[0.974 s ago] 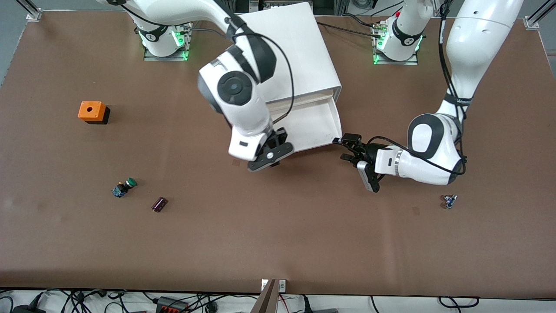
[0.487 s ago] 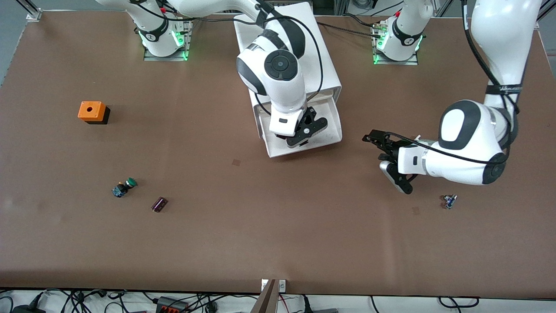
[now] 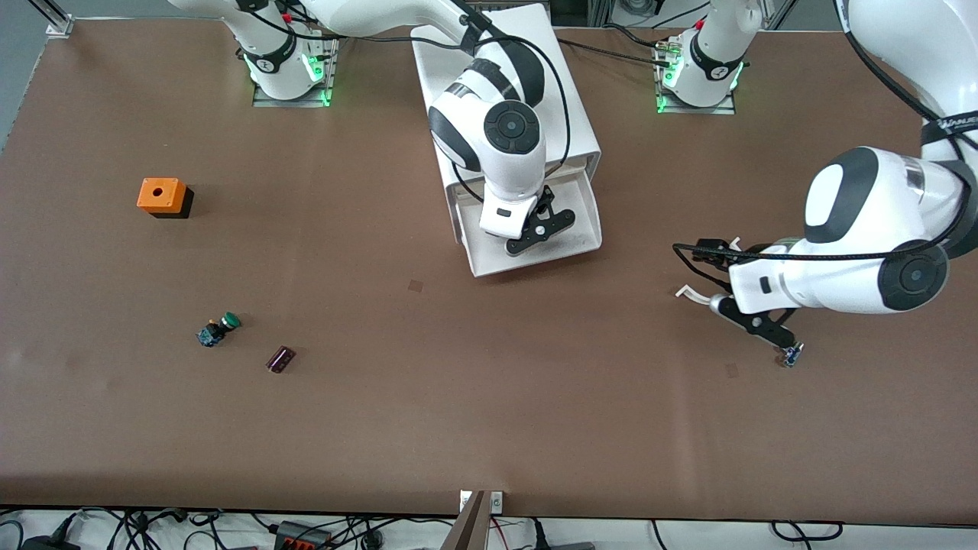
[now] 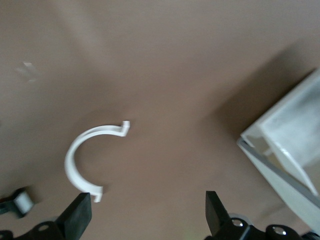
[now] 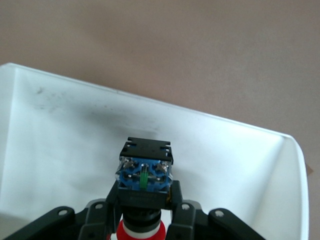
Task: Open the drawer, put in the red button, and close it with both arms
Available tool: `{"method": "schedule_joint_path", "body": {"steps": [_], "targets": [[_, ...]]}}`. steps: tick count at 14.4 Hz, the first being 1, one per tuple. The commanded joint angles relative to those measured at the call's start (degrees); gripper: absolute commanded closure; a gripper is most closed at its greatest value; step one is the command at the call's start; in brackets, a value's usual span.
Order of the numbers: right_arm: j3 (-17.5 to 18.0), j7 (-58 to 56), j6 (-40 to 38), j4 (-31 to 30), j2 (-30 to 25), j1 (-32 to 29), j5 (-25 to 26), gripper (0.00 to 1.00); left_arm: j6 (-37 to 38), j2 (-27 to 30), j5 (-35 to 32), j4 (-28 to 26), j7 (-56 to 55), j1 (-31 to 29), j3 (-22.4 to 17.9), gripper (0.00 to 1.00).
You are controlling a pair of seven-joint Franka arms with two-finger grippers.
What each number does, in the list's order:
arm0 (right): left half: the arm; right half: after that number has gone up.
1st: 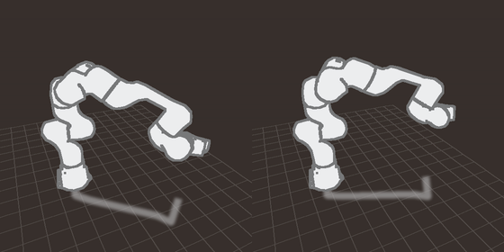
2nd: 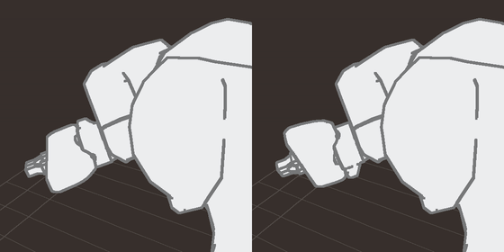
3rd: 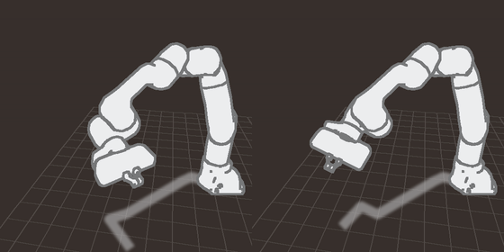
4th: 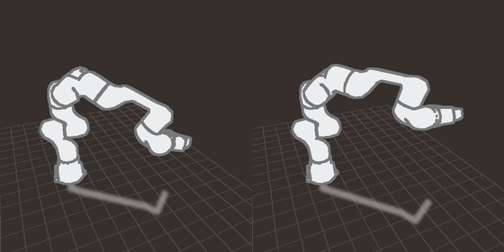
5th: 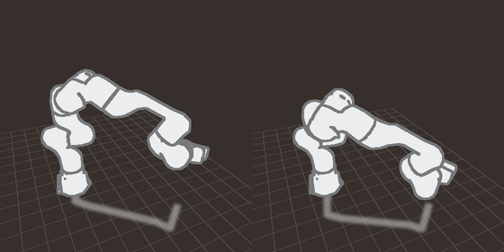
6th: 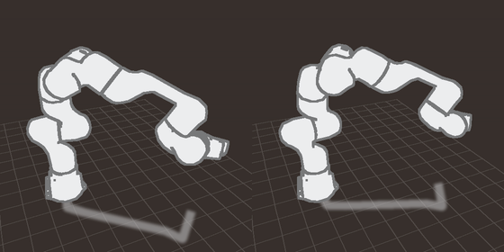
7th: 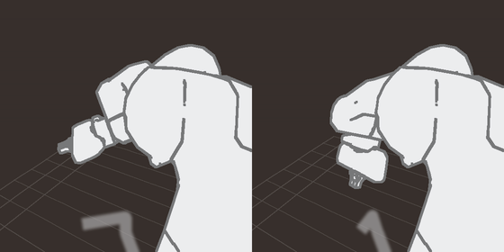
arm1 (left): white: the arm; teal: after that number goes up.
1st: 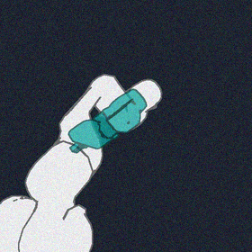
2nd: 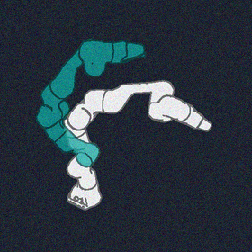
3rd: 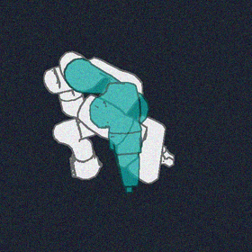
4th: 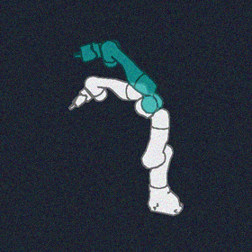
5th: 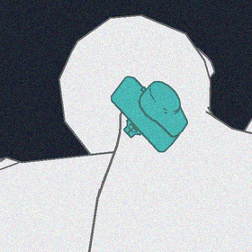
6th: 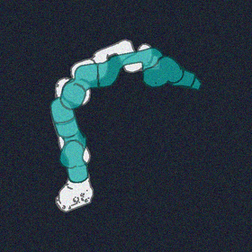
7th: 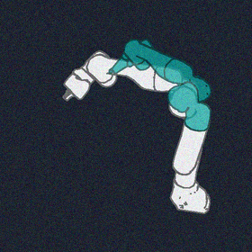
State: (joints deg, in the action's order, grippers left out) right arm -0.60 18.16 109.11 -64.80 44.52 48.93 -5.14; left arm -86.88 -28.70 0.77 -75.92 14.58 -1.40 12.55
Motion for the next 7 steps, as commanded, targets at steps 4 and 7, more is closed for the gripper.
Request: {"method": "schedule_joint_path", "body": {"steps": [4,7], "targets": [[-0.19,1.18,0.83,1.69,1.62,0.29,-0.4,1.0,1.1,-0.92,-7.08,8.15,-0.87,-1.77,-1.38,0.0],[-0.19,1.27,1.11,1.69,2.05,0.29,-0.57,1.0,0.66,-1.97,-8.42,8.33,-1.4,-1.77,-1.91,0.0]]}}
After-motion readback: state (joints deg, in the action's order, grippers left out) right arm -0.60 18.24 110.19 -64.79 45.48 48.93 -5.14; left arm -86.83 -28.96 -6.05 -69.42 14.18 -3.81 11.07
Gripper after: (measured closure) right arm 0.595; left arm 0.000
